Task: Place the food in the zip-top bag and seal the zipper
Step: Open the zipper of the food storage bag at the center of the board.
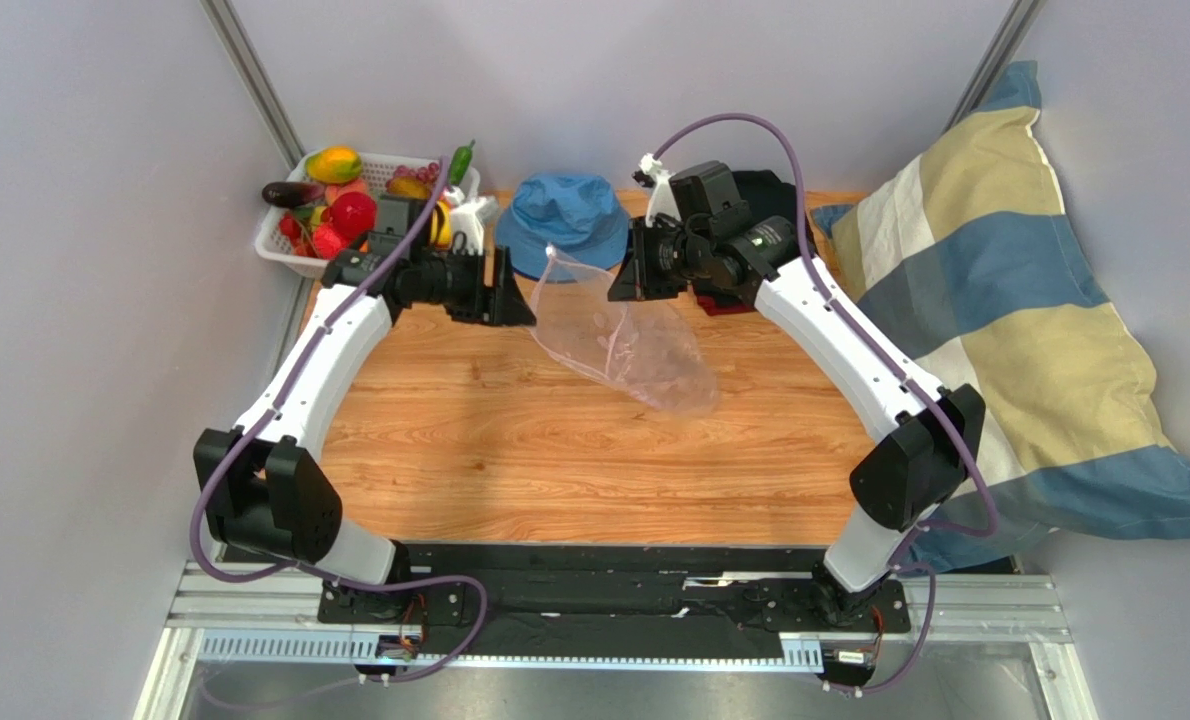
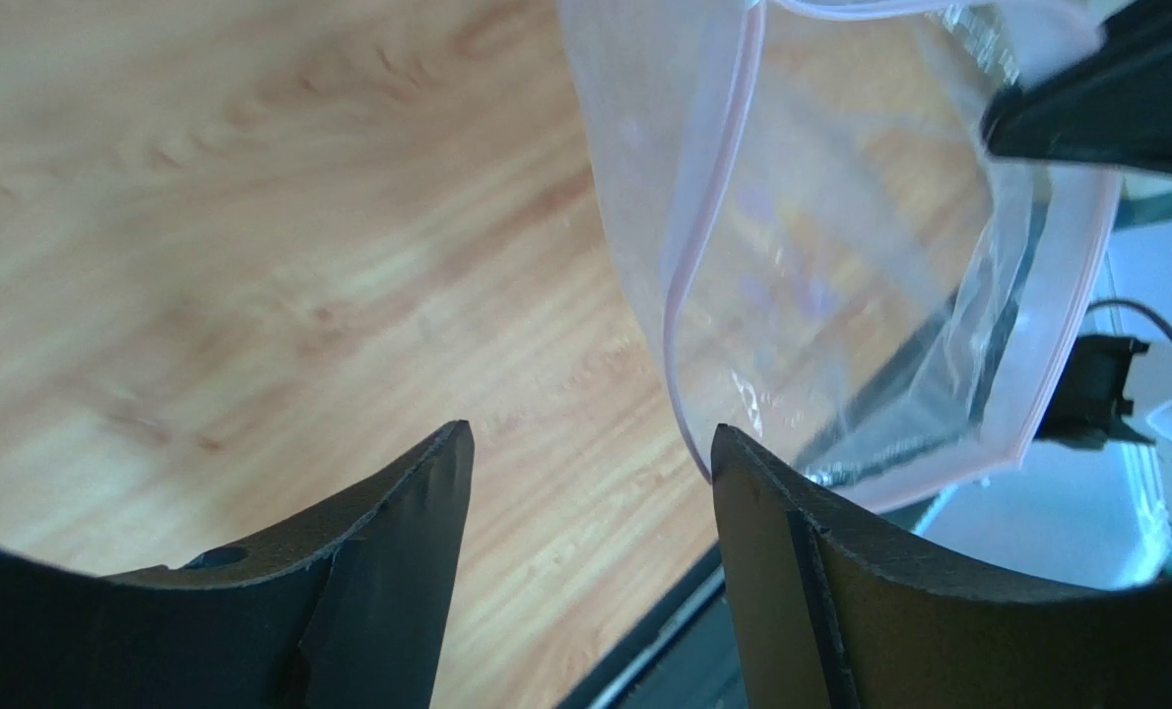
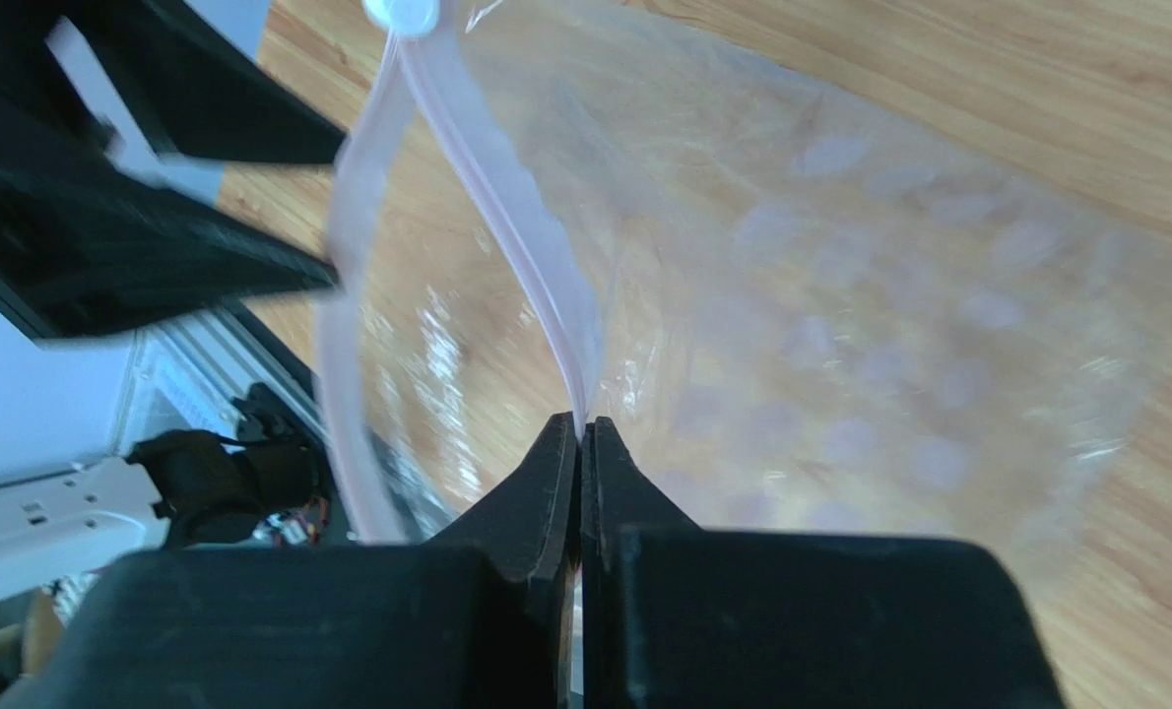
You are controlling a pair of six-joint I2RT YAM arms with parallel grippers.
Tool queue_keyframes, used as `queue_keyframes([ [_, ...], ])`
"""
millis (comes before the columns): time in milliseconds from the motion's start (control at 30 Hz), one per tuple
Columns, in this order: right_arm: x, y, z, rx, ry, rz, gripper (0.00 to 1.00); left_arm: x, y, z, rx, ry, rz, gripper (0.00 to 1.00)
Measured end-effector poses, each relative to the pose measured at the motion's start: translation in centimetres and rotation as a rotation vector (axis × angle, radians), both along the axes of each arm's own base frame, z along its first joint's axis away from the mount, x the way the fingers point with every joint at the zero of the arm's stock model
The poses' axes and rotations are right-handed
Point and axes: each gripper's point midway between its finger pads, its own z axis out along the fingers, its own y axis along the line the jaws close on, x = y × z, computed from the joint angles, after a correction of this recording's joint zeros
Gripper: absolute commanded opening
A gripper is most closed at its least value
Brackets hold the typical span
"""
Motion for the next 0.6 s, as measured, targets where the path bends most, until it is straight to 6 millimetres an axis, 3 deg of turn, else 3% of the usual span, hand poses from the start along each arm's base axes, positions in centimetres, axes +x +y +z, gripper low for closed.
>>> queue_keyframes([
  [67, 0.2, 0.4, -0.3, 0.013, 0.028, -0.015, 0.00, -1.2, -0.9, -1.8, 0.005, 0.062, -0.012, 0.57],
  [100, 0.3, 0.5, -0.4, 0.019, 0.041, -0.025, 0.00, -1.6, -1.0, -2.4, 0.008, 0.084, -0.008, 0.40],
  [167, 0.4, 0.5, -0.4, 0.028, 0.057, -0.038, 0.00, -1.7, -0.7, -3.1, 0.022, 0.106, 0.013, 0.24],
  [200, 0.5, 0.5, -0.4, 0.033, 0.063, -0.044, 0.00, -1.5, -0.5, -3.1, 0.025, 0.102, 0.023, 0.11],
  [267, 0.7, 0.2, -0.4, 0.039, 0.072, -0.058, 0.00, -1.0, -0.1, -3.1, 0.030, 0.094, 0.045, 0.08],
  [333, 1.0, -0.1, -0.4, 0.041, 0.075, -0.072, 0.00, -0.4, 0.6, -2.9, 0.040, 0.082, 0.071, 0.16],
  [367, 1.2, -0.4, -0.4, 0.040, 0.074, -0.078, 0.00, 0.1, 1.2, -2.6, 0.039, 0.072, 0.088, 0.28],
  [400, 1.4, -0.6, -0.4, 0.040, 0.073, -0.085, 0.00, 0.6, 1.8, -2.1, 0.036, 0.060, 0.104, 0.51],
  [467, 1.8, -1.1, -0.4, 0.039, 0.071, -0.101, 0.00, 2.0, 3.1, -0.8, 0.025, 0.019, 0.129, 0.63],
  [500, 2.0, -1.3, -0.4, 0.039, 0.071, -0.107, 0.00, 2.7, 3.4, 0.1, 0.015, -0.001, 0.138, 0.75],
  [600, 2.6, -1.7, -0.4, 0.040, 0.073, -0.139, 0.00, 4.2, 4.2, 2.3, -0.009, -0.076, 0.152, 0.82],
])
